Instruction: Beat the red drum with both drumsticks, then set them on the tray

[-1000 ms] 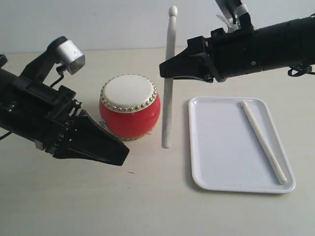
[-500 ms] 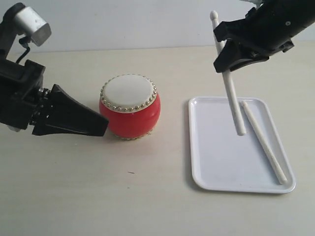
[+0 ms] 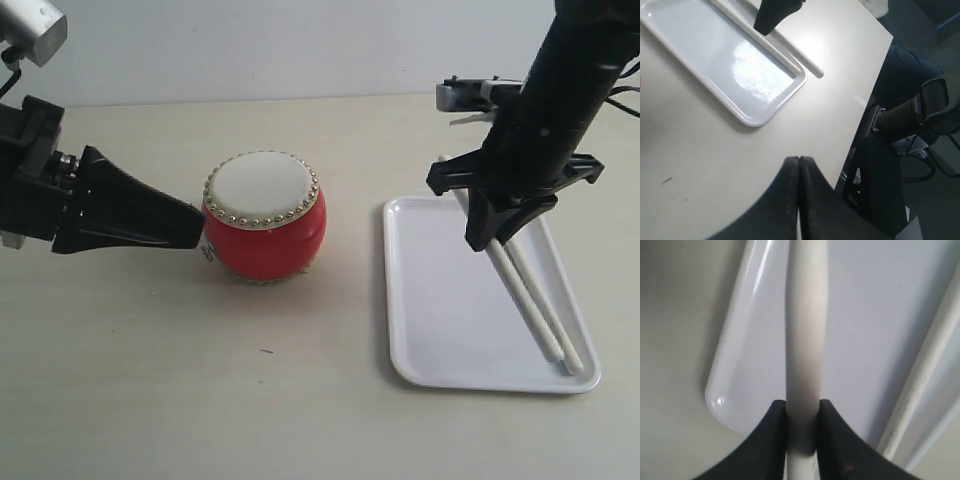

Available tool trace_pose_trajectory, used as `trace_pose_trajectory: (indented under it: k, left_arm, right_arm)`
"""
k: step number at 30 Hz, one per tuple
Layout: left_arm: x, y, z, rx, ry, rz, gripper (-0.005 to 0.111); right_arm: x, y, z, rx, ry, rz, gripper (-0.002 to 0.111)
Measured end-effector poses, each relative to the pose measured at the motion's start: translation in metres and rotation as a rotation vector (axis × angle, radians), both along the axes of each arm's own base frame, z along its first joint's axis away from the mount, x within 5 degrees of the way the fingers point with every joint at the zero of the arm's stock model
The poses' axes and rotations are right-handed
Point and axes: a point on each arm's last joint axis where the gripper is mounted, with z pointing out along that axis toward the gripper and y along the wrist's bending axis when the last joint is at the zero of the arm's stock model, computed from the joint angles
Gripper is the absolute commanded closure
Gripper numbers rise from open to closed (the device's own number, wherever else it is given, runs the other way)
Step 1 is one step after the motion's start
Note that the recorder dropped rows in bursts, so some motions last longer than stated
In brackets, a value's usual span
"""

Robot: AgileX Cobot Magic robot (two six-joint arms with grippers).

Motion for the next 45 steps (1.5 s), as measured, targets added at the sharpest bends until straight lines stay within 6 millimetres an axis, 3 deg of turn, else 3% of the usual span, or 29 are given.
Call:
trace_pose_trajectory:
  k: [7,13,22,31,38,41,42,45]
  left_arm:
    - [0.0,0.0,0.0,0.003,0.018,0.011,0.107]
    - [-0.001,0.001,-0.001,0.015,0.023,0.007,0.107]
    - [-0.001,0.001,-0.001,0.02,0.028,0.004,0.107]
    - [-0.002,0.001,-0.001,0.021,0.028,0.002,0.107]
    - [-0.002,0.001,-0.001,0.021,0.028,0.002,0.107]
    - [-0.002,0.006,-0.002,0.077,0.002,0.039,0.107]
    - [-0.002,0.008,-0.002,0.109,-0.012,0.063,0.107]
    - [-0.006,0.029,0.012,0.194,-0.112,0.24,0.107]
  right_arm:
    - [0.006,0.003,-0.035,-0.05,0.083,-0.044,0.108]
    - [0.011,0.004,-0.048,-0.061,0.085,-0.06,0.108]
    - [0.016,-0.005,-0.051,-0.151,0.018,-0.045,0.108]
    - [0.019,-0.004,-0.052,-0.147,-0.008,-0.057,0.082]
    - [0.02,-0.004,-0.055,-0.148,-0.011,-0.059,0.081]
    - [0.023,-0.005,-0.045,-0.147,-0.075,-0.053,0.082]
    - [0.024,-0.005,-0.038,-0.142,-0.111,-0.053,0.087]
    - [0.01,-0.01,0.014,-0.071,-0.351,-0.078,0.108]
